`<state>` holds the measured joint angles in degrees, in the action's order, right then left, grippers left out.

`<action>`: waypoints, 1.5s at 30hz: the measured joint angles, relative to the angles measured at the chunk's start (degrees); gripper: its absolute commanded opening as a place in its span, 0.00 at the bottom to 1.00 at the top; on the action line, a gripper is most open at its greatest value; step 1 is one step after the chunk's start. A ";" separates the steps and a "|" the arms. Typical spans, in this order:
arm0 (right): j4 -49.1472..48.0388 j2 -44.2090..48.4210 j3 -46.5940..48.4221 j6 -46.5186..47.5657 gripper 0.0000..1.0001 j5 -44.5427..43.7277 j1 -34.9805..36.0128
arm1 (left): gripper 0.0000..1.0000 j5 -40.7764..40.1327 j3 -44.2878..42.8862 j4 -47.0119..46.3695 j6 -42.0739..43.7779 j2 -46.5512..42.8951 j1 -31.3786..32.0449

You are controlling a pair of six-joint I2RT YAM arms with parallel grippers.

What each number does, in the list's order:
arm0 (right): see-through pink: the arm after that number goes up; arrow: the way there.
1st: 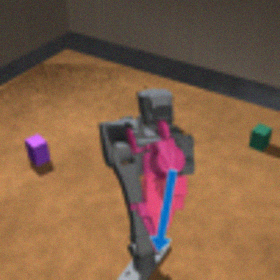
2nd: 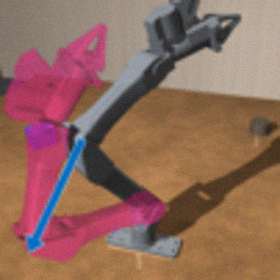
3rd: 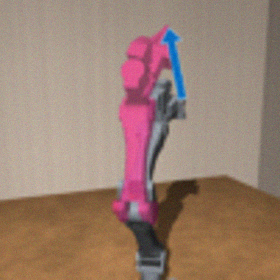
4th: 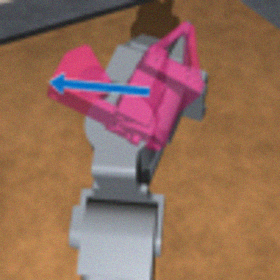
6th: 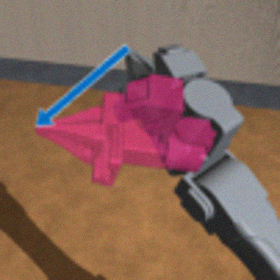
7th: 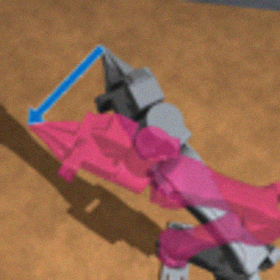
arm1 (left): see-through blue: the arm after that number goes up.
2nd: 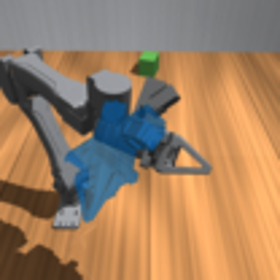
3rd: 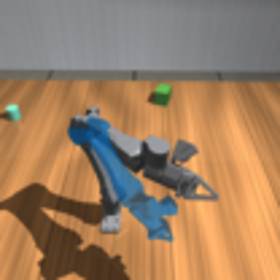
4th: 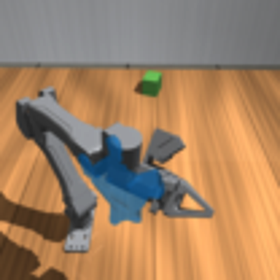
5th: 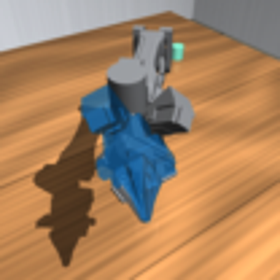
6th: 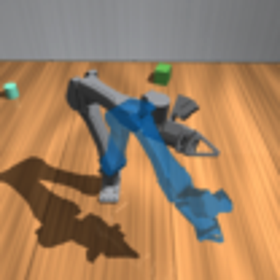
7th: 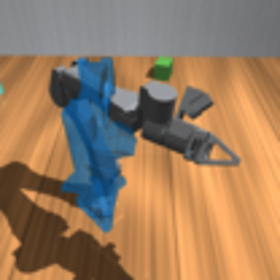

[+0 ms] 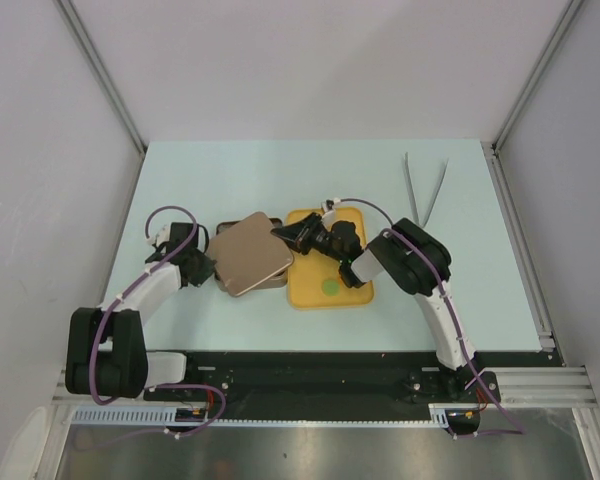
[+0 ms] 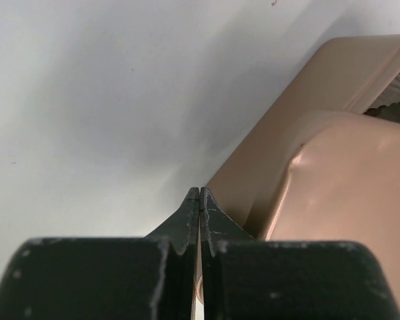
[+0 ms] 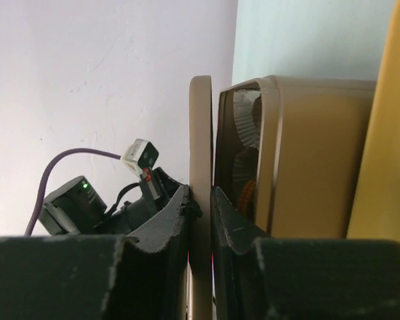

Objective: Pack the cookies

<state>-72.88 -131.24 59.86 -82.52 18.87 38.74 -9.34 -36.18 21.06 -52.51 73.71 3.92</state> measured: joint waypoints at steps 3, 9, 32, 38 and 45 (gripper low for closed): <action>1.60 0.02 0.04 1.11 0.30 0.28 -0.07 | 0.00 0.22 0.00 -0.02 0.00 -0.31 0.00; 6.27 2.67 0.20 5.07 0.43 1.14 -0.42 | 0.00 0.50 0.00 -0.11 -0.02 -0.55 0.00; 37.13 12.55 0.66 23.50 0.41 -1.01 -3.58 | 0.00 1.01 -0.79 -0.31 -0.02 -0.55 0.02; 36.22 12.63 0.72 23.65 0.36 -1.51 -2.45 | 0.00 0.98 -0.79 -0.37 -0.02 -0.55 0.07; 37.38 13.99 0.72 23.85 0.36 -1.86 -0.61 | 0.00 1.01 -0.79 -0.39 -0.02 -0.55 0.07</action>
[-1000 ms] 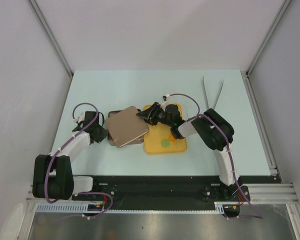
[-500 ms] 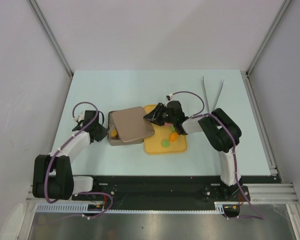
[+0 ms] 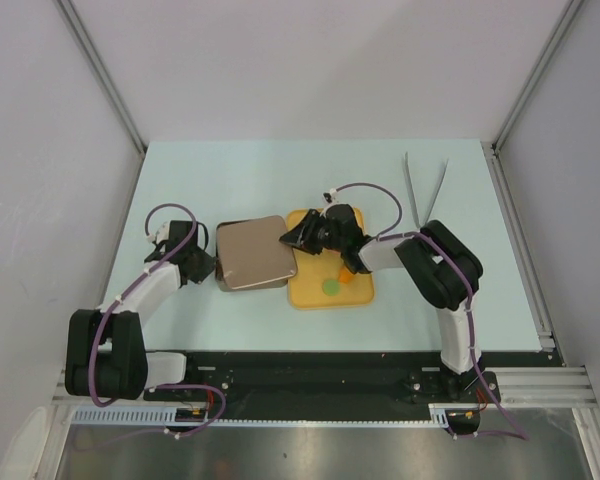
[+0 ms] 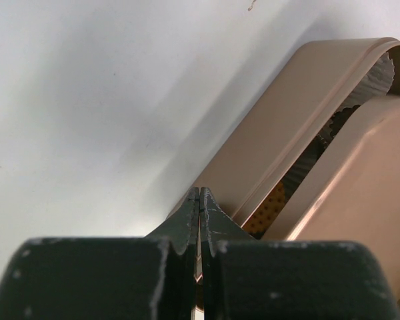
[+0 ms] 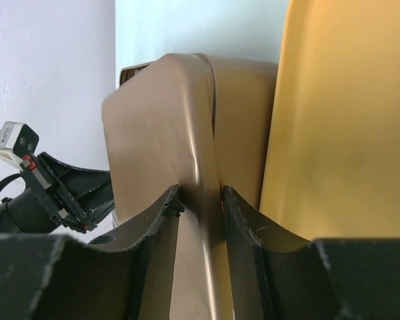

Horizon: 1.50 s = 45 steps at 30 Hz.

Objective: Pack the cookies

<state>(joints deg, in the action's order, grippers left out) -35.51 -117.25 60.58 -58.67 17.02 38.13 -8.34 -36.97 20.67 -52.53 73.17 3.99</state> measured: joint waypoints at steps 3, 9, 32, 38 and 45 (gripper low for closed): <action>0.96 0.48 0.00 0.07 0.35 -0.79 0.50 | 0.00 0.00 0.00 0.00 0.00 0.00 0.02; 1.49 0.70 0.11 0.00 0.36 -1.79 0.98 | 0.00 -0.07 0.00 -0.02 0.00 0.00 0.20; 9.92 1.01 4.85 2.32 0.46 -2.62 1.68 | 0.00 -1.53 -1.75 0.00 0.00 0.00 1.29; 14.29 2.84 4.92 3.85 0.46 -3.02 2.21 | 0.00 -1.46 -2.19 -0.04 -0.02 0.00 1.66; 16.35 3.72 4.92 4.57 0.46 -3.08 2.60 | 0.00 -1.40 -2.58 -0.09 -0.04 0.00 1.73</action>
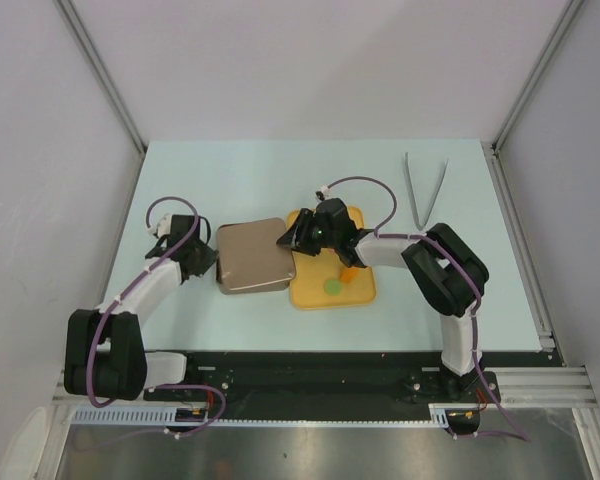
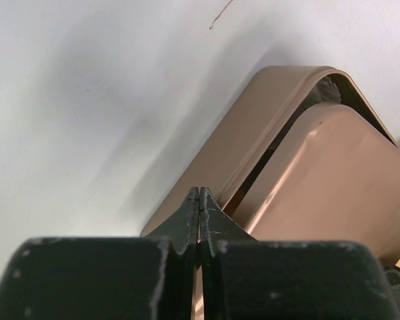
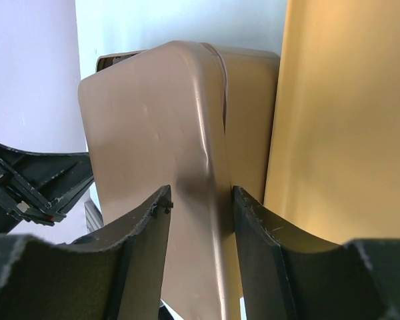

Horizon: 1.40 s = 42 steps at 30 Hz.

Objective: Pack the cookies

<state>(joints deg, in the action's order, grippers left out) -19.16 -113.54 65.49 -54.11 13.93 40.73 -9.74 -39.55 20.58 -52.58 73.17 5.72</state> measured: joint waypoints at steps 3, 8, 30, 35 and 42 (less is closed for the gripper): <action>0.04 0.00 0.07 0.02 0.47 0.09 0.02 | 0.00 0.11 -0.17 -0.33 0.00 0.02 0.00; 0.79 0.00 0.46 0.26 0.47 0.46 0.00 | 0.00 0.35 -0.42 -1.36 -0.04 0.13 0.00; 4.61 3.10 1.68 1.90 0.50 4.44 -2.73 | 0.00 2.71 -0.42 -1.97 -1.01 0.20 0.72; 5.40 3.10 1.68 2.32 0.53 4.68 -2.58 | 0.00 2.71 -0.42 -2.01 -1.01 0.20 0.76; 5.90 3.08 1.68 2.84 0.59 4.90 -2.54 | 0.00 2.69 -0.42 -2.01 -1.01 0.20 0.76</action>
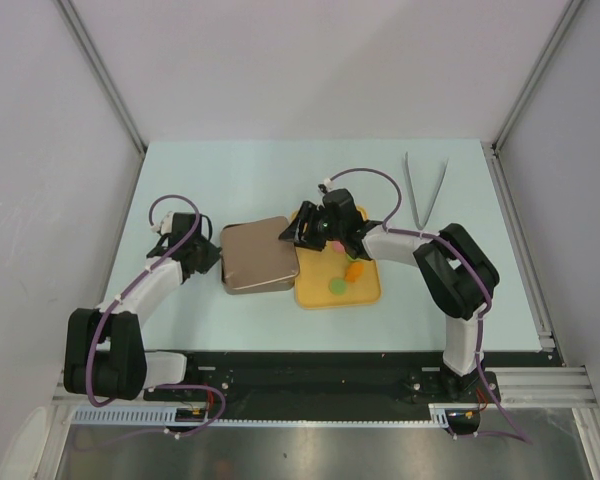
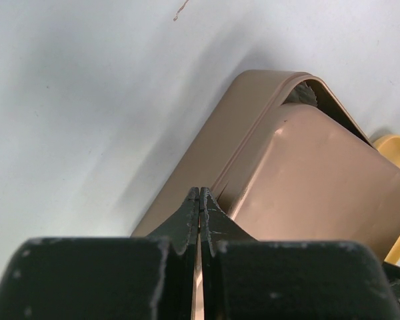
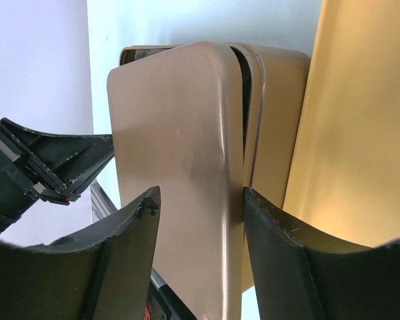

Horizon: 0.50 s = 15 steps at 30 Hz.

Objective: Pack the cookies

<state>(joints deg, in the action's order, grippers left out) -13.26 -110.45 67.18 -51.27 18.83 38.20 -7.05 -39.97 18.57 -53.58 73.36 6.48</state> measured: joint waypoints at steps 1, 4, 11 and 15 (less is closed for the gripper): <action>0.15 0.02 0.00 0.11 0.59 0.00 -0.02 | 0.00 0.02 0.00 0.00 0.00 0.00 0.00; 0.83 0.00 0.00 0.39 0.61 0.04 -0.07 | 0.00 0.00 0.00 -0.02 0.00 0.00 0.00; 1.64 -0.92 0.02 0.55 0.63 0.70 -0.68 | 0.00 0.00 0.00 -0.02 0.00 0.00 0.00; 2.29 -1.51 0.02 0.61 0.63 0.72 -1.20 | 0.00 0.00 0.00 -0.02 0.00 0.00 0.00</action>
<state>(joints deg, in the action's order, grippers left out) -10.96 -111.96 67.20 -50.65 19.55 36.99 -7.05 -39.97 18.55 -53.58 73.36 6.48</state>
